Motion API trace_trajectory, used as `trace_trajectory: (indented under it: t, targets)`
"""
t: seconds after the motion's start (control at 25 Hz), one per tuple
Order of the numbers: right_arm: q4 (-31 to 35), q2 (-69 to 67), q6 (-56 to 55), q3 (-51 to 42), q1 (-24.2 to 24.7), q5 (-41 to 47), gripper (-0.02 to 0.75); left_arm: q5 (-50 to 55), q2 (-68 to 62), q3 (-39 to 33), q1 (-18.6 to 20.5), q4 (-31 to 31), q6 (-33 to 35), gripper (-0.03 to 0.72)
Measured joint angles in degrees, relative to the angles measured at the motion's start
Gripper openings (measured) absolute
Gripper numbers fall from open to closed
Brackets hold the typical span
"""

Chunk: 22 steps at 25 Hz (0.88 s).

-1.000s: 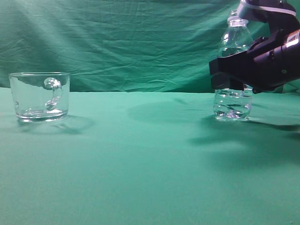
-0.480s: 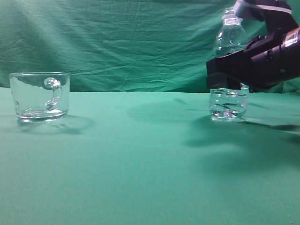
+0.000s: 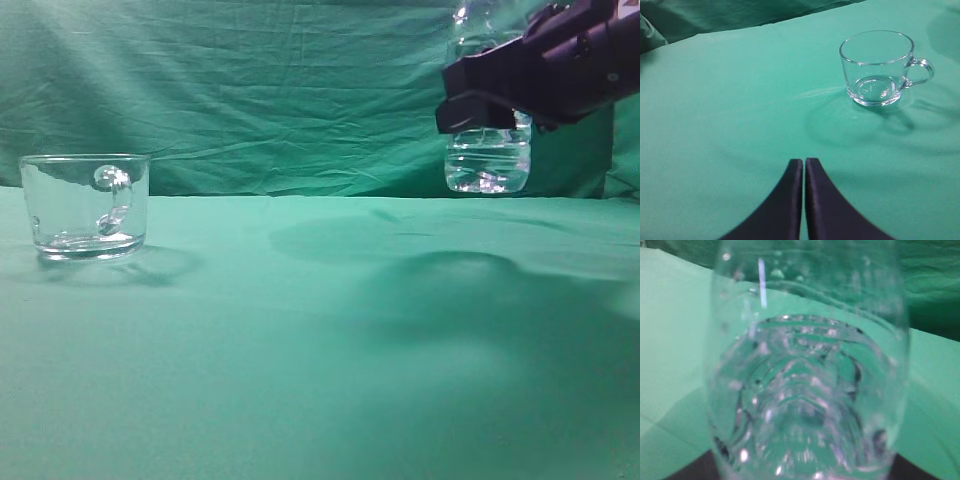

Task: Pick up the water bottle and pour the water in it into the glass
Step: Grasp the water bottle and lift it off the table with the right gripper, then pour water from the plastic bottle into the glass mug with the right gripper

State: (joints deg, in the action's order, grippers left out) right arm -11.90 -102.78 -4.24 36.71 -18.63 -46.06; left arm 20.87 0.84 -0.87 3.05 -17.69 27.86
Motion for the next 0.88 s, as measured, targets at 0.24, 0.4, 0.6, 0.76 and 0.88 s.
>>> trace_trajectory:
  t: [0.24,0.4,0.6,0.76,0.88]
  targets:
    - [-11.9,4.6,-3.8,5.4,-0.4,12.1,0.308,0.0,0.0,0.0,0.0,0.0,0.0,0.0]
    - [-17.5,4.8,-7.5,10.6,-2.6,19.8,0.308,0.0,0.0,0.0,0.0,0.0,0.0,0.0]
    - [-20.1,4.3,-7.6,17.4,-8.7,27.5,0.308,0.0,0.0,0.0,0.0,0.0,0.0,0.0]
    - [-21.0,1.9,-7.2,23.0,-11.9,32.1,0.308,0.0,0.0,0.0,0.0,0.0,0.0,0.0]
    - [-22.7,-1.4,-7.2,27.4,-13.6,35.5,0.308,0.0,0.0,0.0,0.0,0.0,0.0,0.0]
